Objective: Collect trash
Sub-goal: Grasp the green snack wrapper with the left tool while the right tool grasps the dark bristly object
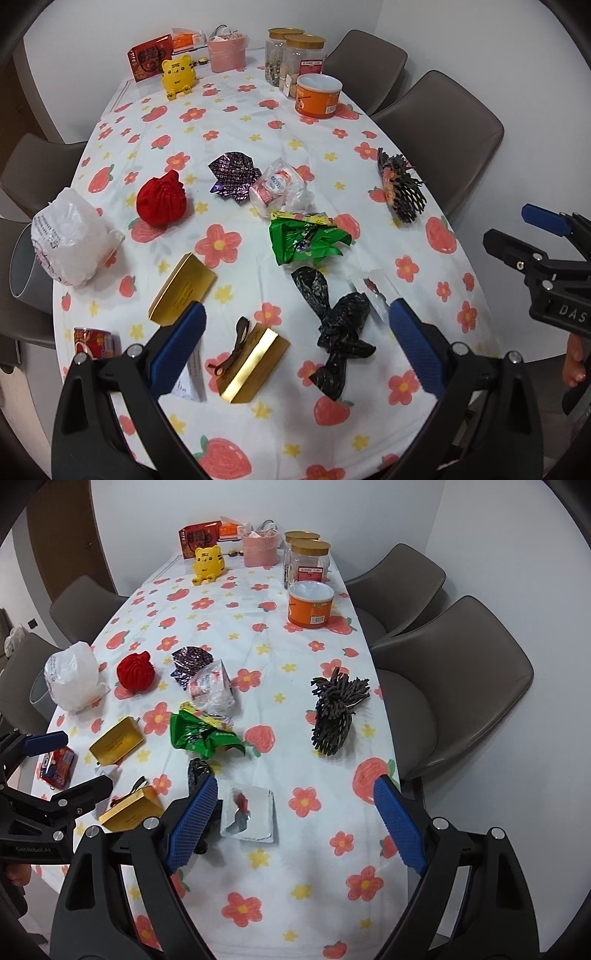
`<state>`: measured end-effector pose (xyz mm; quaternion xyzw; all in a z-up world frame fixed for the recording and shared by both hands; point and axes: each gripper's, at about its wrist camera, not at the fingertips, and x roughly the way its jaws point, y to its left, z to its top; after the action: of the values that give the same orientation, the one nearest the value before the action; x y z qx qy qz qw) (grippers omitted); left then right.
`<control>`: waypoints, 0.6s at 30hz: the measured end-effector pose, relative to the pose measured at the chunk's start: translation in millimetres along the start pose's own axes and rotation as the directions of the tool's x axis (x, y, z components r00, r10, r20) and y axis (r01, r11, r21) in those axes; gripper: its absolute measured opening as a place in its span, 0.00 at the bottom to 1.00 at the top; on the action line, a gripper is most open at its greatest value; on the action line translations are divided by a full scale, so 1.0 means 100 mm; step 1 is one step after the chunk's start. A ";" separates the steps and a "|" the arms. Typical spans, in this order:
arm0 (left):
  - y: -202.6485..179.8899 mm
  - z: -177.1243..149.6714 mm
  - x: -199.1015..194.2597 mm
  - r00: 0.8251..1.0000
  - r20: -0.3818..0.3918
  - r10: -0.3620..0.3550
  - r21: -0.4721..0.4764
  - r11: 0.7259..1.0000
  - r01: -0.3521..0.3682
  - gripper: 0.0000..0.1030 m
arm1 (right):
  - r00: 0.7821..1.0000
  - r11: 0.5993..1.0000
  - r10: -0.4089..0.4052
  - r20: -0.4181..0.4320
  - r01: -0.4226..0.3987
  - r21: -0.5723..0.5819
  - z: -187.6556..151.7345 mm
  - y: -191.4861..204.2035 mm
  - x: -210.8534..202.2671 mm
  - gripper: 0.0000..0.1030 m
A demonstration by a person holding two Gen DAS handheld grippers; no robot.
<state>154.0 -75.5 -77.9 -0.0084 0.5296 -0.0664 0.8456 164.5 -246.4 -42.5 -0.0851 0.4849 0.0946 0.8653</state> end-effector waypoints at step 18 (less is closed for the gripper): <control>0.07 0.40 1.35 0.997 -0.036 0.068 -0.019 0.997 -0.069 0.96 | 0.999 0.999 -0.043 -0.006 0.043 -0.011 0.30 -0.35 1.41 0.81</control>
<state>249.1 -87.5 -181.8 0.0023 0.5450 -0.0319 0.8378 269.7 -261.2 -146.2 -0.1004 0.4852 0.0785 0.8651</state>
